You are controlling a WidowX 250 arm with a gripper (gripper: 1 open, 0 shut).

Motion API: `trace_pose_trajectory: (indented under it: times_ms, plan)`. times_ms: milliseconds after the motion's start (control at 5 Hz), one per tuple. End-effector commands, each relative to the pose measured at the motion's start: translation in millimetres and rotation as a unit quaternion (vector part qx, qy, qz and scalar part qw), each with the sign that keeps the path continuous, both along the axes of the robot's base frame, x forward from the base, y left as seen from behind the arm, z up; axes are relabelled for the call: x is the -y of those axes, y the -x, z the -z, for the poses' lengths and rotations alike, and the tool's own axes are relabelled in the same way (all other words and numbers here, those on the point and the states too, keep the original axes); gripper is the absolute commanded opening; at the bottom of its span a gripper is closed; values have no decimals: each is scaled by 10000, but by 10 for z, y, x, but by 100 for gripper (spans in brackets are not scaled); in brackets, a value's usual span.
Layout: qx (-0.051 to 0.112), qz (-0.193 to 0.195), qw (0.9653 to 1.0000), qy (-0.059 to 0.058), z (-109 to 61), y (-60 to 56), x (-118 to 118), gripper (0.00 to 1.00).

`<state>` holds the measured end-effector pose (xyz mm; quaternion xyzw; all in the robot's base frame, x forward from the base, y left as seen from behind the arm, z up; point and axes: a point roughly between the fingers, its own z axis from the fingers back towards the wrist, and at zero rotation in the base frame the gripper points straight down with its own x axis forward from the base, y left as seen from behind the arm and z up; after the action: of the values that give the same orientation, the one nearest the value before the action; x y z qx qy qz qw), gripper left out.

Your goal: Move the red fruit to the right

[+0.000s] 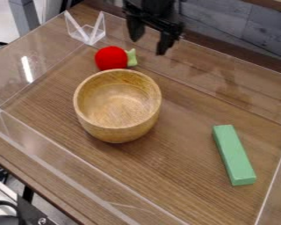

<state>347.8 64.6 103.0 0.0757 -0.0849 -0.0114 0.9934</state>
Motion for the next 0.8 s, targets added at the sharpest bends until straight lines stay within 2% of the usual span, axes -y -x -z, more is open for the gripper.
trace_pose_trajectory:
  times_ms: [0,200,600]
  plan:
    - [239,-76,9996,-95,-150,33,-131,100]
    - [154,-346,9992,-119,-75,-7,-317,100]
    - [-53,-399,9991,-141,281,15,-481,100]
